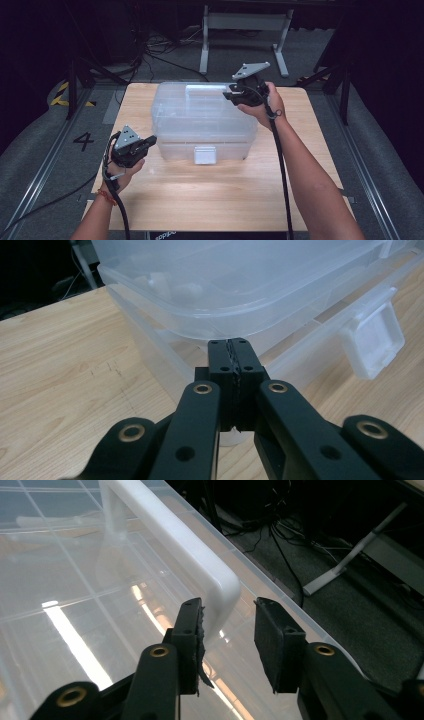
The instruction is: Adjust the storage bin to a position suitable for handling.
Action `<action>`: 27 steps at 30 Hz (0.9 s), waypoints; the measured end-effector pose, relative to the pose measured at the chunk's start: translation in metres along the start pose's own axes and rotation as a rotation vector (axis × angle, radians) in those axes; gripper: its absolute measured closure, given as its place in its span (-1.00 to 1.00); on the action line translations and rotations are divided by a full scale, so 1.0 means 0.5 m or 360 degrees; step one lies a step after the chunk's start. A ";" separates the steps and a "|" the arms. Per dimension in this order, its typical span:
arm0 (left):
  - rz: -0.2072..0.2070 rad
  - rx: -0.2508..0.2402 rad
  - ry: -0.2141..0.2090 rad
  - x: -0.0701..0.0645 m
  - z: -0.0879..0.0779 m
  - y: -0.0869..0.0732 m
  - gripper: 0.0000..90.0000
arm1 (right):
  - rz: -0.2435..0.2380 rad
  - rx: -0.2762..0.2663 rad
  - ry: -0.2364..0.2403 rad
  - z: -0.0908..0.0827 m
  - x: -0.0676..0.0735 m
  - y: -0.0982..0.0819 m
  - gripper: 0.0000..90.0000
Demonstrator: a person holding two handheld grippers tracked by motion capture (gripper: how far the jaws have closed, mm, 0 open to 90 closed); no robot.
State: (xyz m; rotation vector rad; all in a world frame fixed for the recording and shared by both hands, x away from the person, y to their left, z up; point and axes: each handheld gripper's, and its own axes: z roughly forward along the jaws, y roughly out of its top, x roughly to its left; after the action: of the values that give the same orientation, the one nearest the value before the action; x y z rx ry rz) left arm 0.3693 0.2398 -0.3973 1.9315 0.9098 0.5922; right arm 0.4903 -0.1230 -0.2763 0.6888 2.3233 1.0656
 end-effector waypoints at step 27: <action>0.0019 0.0020 0.0017 0.002 -0.005 0.021 0.98 | 0.0149 -0.0165 -0.0098 -0.174 -0.031 -0.165 -0.22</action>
State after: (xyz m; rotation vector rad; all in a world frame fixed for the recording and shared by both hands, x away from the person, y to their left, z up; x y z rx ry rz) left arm 0.3718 0.2385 -0.3867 1.9479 0.9109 0.6056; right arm 0.4287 -0.2264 -0.2878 0.7855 2.1853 1.1807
